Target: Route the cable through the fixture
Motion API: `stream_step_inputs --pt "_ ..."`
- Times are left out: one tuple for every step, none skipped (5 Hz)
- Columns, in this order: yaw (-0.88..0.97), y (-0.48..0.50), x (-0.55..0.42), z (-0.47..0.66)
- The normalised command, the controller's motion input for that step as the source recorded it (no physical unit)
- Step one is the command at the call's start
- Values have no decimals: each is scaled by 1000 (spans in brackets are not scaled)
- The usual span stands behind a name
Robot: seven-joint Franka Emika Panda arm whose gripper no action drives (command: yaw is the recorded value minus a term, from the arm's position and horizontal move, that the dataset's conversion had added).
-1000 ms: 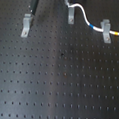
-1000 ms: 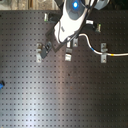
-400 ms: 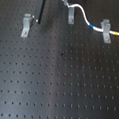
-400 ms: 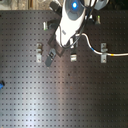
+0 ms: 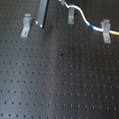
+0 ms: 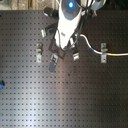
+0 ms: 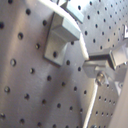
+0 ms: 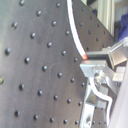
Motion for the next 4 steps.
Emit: stream_step_inputs --pt "-508 282 -181 184" --pt "-394 402 -152 211" --pt "-54 465 36 213" --pt "0 396 90 322"
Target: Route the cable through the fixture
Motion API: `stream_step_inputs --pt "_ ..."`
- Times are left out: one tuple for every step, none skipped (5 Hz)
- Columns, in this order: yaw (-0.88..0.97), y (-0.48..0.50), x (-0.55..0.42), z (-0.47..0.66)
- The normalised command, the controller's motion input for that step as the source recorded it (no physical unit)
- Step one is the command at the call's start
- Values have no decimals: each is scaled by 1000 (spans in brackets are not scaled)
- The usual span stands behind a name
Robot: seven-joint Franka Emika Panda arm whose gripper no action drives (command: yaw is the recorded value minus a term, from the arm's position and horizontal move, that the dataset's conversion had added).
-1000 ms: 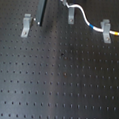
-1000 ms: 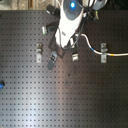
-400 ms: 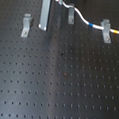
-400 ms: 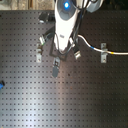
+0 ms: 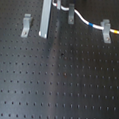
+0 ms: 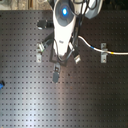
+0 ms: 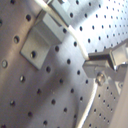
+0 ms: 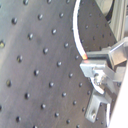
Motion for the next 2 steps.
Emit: stream_step_inputs --pt "-29 97 21 136" --pt "0 13 3 0"
